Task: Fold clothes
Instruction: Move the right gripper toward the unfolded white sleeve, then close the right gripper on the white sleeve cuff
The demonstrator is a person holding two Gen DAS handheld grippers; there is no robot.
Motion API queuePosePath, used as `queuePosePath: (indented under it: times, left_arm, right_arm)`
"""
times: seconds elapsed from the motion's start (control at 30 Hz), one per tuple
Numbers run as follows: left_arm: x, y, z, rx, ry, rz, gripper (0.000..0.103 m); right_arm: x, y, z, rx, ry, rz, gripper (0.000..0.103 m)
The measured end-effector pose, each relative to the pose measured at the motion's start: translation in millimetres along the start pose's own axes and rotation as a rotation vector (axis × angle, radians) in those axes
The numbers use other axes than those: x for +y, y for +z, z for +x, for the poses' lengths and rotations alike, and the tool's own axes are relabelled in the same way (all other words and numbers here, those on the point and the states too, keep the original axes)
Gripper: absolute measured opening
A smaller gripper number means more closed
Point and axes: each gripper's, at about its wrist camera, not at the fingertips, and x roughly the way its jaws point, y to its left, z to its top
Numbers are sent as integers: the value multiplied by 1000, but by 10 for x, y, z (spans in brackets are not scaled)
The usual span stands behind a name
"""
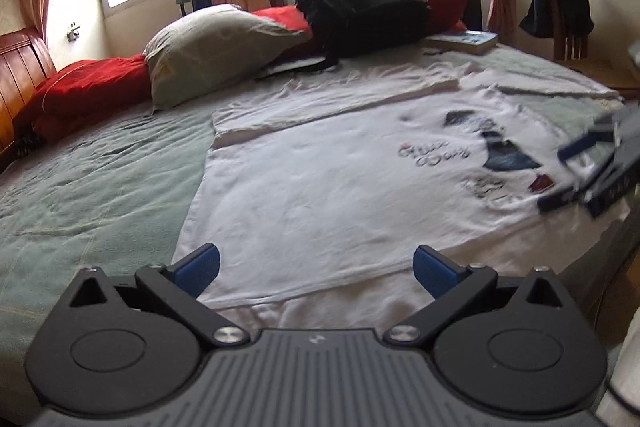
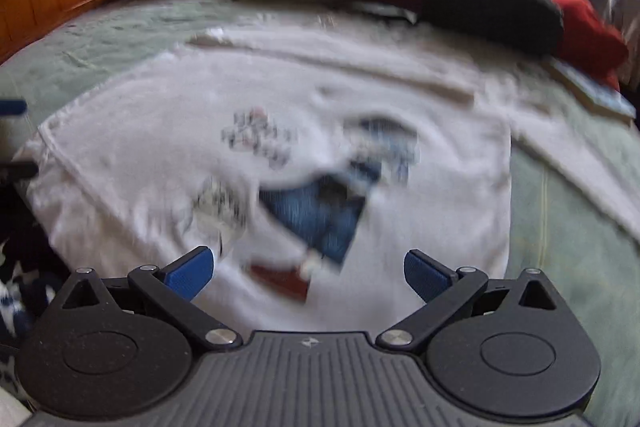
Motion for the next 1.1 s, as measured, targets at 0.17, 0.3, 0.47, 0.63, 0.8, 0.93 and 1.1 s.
queuePosePath:
  times: [0.17,0.3,0.47,0.63,0.8,0.93,1.1]
  left_arm:
    - [-186,-50,-28,6,11,-58,102]
    - [-320,40,-68,-15,14,-67,102]
    - [-501,201,-66,-37,26,-68,102]
    - [-682,197,83,-14,13,-77,102]
    - [-787,293,223,3,12,-58,102]
    - [-857,398,256,-17,-7,-92,102]
    - [-995,465,293,-23,-49,-91,102]
  right_arm:
    - [-74,-294,-144,-24,23,51,103]
    - [-179,-244,-257,-79,46,91,103]
    - [-322,-75,-154,-135,78,127,103]
    - [-490,-339,-91,-137,101,176,103]
    - [-777,-374,-348,-210,106,202,103]
    - [-1315,-289,-483,-288,35,298,103]
    - [-2157,-361,-488,-334,-145,480,103]
